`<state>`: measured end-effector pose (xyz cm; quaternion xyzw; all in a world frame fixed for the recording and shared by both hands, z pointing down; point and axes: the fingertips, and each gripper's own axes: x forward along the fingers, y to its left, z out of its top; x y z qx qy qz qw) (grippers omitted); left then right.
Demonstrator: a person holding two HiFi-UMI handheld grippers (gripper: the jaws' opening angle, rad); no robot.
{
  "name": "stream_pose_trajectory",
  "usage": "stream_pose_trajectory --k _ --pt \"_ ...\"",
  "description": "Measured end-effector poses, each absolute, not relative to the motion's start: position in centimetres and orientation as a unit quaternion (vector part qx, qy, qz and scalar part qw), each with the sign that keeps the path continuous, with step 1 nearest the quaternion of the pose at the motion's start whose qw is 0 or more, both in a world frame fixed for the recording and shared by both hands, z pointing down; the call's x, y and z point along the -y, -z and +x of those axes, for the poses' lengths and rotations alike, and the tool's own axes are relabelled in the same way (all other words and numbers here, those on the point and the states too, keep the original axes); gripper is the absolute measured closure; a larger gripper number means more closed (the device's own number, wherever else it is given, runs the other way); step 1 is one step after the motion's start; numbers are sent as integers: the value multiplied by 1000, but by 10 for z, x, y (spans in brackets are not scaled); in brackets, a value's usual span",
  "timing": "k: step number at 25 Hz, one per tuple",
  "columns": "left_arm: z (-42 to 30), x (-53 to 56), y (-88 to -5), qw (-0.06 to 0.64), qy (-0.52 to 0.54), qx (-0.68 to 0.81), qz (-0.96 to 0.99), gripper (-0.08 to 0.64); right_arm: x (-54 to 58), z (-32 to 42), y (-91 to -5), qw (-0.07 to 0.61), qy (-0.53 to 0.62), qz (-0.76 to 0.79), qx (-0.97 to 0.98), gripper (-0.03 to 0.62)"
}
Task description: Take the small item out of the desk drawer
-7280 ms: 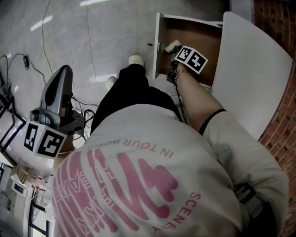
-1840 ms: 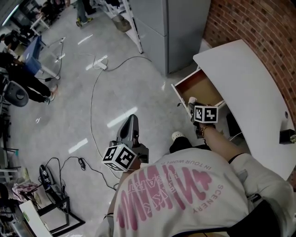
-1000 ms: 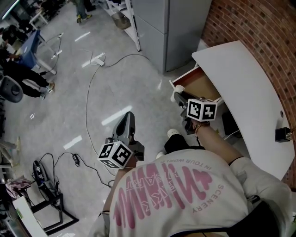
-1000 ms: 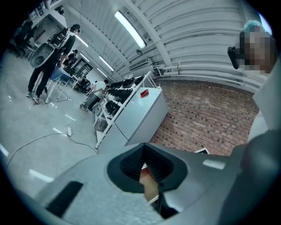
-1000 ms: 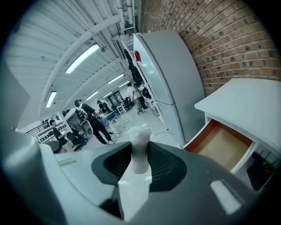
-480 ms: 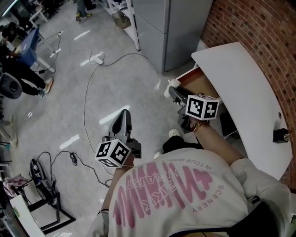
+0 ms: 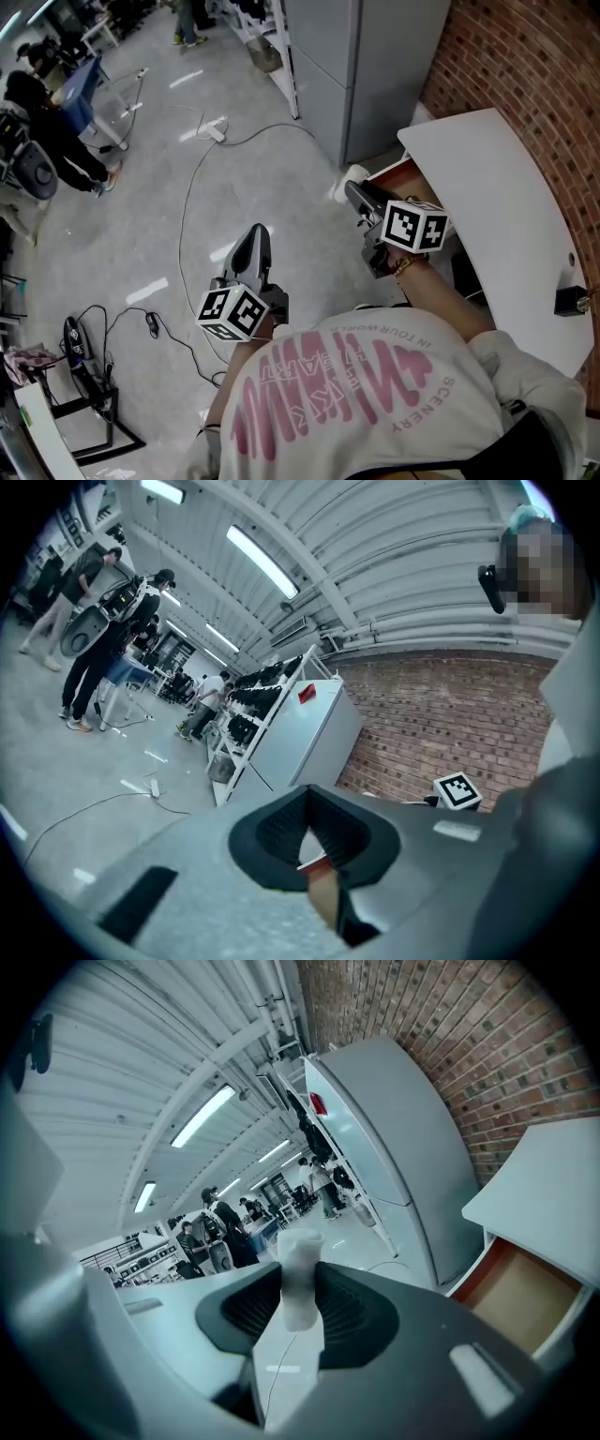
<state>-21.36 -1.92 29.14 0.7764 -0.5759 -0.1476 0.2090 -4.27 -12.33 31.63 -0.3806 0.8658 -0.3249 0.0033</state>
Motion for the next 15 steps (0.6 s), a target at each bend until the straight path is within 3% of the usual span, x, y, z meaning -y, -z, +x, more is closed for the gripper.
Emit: stream_pose_trajectory --k 15 --pt "-173 53 -290 208 147 591 765 557 158 -12 -313 -6 326 -352 -877 465"
